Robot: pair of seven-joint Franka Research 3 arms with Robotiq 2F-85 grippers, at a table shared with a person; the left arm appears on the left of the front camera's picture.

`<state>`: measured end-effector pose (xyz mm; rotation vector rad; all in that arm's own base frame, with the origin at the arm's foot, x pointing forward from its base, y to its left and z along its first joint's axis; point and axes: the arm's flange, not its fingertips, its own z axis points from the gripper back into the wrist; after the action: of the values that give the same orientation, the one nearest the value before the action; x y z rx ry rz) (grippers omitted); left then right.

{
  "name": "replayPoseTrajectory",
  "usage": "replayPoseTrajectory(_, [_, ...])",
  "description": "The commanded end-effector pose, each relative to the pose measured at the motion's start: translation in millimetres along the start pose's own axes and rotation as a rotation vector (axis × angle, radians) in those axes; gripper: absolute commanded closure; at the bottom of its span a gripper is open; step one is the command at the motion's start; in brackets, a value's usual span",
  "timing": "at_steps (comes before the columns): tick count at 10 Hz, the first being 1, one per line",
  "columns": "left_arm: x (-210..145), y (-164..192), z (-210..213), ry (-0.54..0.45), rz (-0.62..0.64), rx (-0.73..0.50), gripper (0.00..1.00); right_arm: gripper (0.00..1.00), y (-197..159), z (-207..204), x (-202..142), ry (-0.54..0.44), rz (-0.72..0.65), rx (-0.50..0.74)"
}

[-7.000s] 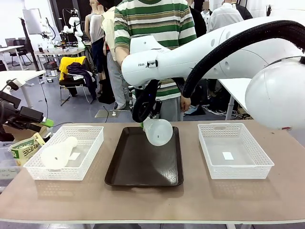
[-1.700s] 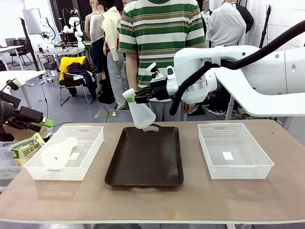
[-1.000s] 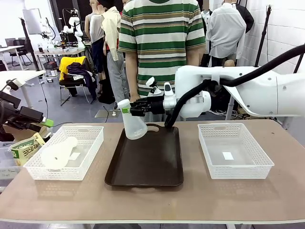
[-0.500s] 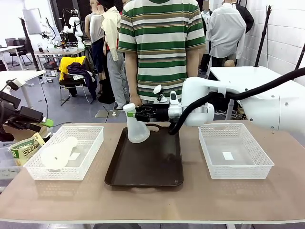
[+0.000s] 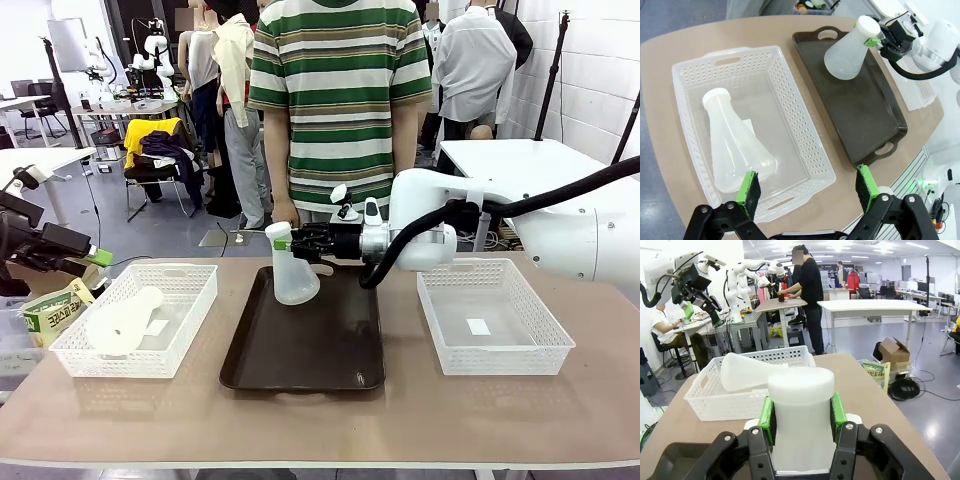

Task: Prepare the laboratory tools.
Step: Place the picked Big flask upright in the Handle tray as instructed by the person.

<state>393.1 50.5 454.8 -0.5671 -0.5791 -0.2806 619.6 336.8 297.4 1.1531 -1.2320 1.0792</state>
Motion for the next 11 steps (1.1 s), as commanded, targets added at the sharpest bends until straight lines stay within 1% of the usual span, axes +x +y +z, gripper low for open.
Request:
replayPoseTrajectory(1, [-1, 4, -1, -0.014, -0.015, -0.024, 0.0, 0.47, 9, 4, 1, 0.02, -0.005, -0.014])
replayPoseTrajectory(3, [-1, 4, -1, -0.014, -0.015, -0.024, 0.0, 0.08, 10, 5, -1, 0.068, -0.013, -0.01])
replayPoseTrajectory(4, [-1, 4, -1, -0.014, -0.015, -0.024, 0.0, 0.0, 11, 5, -2, 0.096, -0.033, -0.01])
replayPoseTrajectory(7, [-1, 4, -1, -0.014, -0.015, -0.024, 0.0, 0.0, 17, 13, 5, 0.167, -0.053, -0.027])
replayPoseTrajectory(9, [-1, 4, -1, -0.014, -0.015, -0.024, 0.0, 0.0, 23, 24, 23, 0.242, -0.054, -0.036])
replayPoseTrajectory(11, [-1, 4, -1, -0.014, -0.015, -0.024, 0.0, 0.0, 22, 31, 33, 0.269, -0.052, -0.054])
